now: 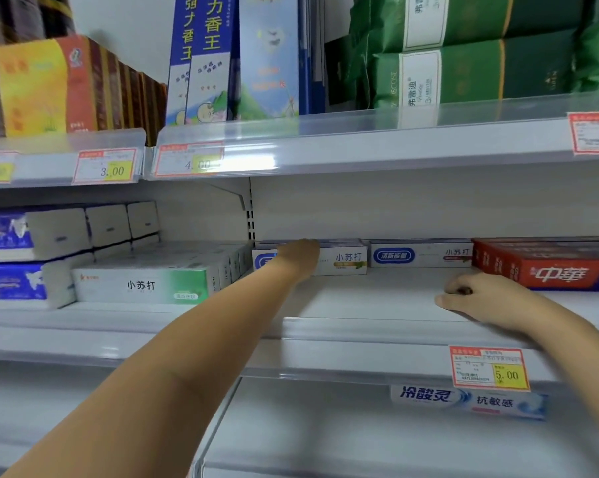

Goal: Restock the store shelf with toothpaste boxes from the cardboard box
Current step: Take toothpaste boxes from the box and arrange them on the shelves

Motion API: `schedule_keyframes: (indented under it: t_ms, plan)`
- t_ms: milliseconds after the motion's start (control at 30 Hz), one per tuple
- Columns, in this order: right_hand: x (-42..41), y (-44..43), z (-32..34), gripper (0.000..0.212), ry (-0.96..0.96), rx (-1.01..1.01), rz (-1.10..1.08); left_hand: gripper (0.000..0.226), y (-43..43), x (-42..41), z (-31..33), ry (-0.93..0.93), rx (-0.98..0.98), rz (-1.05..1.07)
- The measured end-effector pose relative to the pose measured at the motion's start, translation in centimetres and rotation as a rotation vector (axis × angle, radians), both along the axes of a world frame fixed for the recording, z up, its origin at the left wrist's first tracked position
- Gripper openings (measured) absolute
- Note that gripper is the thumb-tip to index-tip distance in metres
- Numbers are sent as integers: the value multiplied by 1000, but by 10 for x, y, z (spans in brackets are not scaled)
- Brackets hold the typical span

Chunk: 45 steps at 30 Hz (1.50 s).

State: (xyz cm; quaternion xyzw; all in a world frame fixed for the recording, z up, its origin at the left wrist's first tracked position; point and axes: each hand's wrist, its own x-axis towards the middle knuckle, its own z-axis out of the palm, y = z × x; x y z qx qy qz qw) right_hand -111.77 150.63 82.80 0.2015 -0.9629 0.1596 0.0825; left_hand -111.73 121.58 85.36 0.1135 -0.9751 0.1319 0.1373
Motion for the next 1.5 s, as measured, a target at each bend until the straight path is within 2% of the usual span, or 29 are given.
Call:
schedule_keyframes:
  t_ms: [133,333,767,1200,1333,1433,1500]
  plan:
    - [-1,-1,-1,46,1,6,0,38,-1,-5,0,6,-16,-32]
    - [-4,0,-3,44,13,-5,-6,38,-2,-7,-1,33,13,-85]
    - [2,0,-2,36,25,-25,-2,29,1,-5,-2,48,-5,-47]
    - [3,0,-2,39,33,-44,-17,32,-10,1,-3,69,57,-114]
    - [11,1,-4,30,219,-187,-28,43,-5,4,-1,23,94,-106]
    - [31,5,-1,21,410,-529,35,58,17,20,11,-27,182,-141]
    - [52,6,-1,16,540,-680,75,49,44,44,18,36,245,-252]
